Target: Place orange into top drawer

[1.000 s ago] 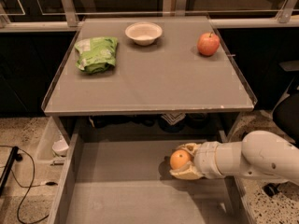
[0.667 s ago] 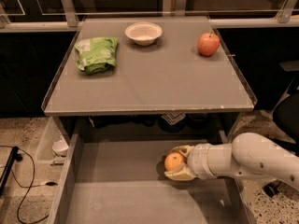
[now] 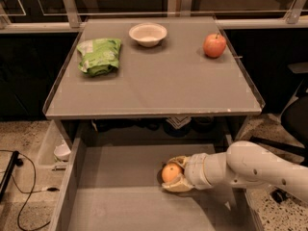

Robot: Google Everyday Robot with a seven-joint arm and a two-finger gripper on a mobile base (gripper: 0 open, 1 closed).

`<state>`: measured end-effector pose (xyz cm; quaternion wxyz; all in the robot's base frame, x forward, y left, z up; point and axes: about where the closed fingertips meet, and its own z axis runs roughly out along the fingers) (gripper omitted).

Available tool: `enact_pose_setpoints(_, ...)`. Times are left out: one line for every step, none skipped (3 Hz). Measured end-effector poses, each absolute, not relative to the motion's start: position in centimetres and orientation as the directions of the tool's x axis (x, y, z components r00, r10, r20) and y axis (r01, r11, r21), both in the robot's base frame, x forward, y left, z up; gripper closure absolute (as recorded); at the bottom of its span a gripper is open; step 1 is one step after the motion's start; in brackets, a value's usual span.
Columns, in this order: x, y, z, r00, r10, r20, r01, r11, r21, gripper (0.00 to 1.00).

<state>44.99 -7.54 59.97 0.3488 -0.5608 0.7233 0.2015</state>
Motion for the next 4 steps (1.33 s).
enact_pose_setpoints(44.99,-7.51,59.96,-0.128,-0.671,-0.731,-0.952,0.289,-0.099,0.81)
enact_pose_setpoints(44.99,-7.51,59.96,-0.128,-0.671,-0.731,-0.952,0.289,-0.099,0.58)
enact_pose_setpoints(44.99,-7.51,59.96,-0.127,-0.671,-0.731,-0.952,0.289,-0.099,0.35)
enact_pose_setpoints(44.99,-7.51,59.96,-0.127,-0.671,-0.731,-0.952,0.289,-0.099,0.11)
